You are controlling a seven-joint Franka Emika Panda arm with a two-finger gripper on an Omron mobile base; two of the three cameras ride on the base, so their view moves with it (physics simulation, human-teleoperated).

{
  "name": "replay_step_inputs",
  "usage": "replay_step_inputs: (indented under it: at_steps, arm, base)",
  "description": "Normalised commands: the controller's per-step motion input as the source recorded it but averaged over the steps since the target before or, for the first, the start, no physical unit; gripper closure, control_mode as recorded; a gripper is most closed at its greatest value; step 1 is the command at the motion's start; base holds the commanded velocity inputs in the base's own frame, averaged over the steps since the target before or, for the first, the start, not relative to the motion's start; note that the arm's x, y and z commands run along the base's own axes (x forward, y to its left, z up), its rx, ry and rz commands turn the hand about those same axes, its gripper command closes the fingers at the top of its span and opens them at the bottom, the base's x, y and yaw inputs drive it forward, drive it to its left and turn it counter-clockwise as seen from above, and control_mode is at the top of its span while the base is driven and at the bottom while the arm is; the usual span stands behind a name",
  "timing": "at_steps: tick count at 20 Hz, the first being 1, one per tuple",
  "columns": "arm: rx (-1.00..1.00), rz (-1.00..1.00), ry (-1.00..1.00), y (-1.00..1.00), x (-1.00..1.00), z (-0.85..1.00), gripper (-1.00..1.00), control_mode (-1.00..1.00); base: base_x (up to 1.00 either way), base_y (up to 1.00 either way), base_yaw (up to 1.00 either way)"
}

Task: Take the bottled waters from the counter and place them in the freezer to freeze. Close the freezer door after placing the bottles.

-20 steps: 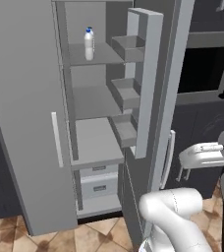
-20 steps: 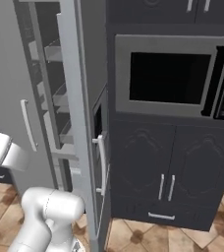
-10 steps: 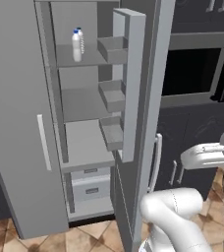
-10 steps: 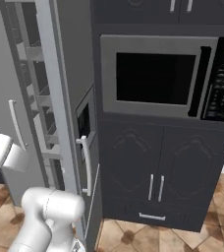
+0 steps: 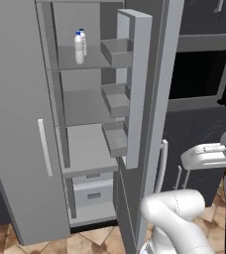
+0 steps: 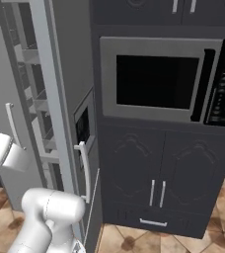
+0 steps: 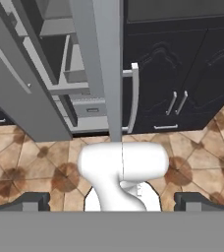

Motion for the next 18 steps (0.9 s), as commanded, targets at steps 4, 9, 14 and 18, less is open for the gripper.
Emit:
replay_step_inputs:
  at_steps: [4,9,14,18]
  arm:
    - [0.0,0.0,0.0,0.0,0.0,0.0,-1.0,1.0]
    - [0.0,0.0,0.0,0.0,0.0,0.0,-1.0,1.0]
    - [0.0,0.0,0.0,0.0,0.0,0.0,-1.0,1.0]
    - [0.0,0.0,0.0,0.0,0.0,0.0,-1.0,1.0]
  base:
    - [0.19,0.0,0.0]
    - [0.38,0.0,0.0]
    - [0.35,0.0,0.0]
    - [0.3,0.0,0.0]
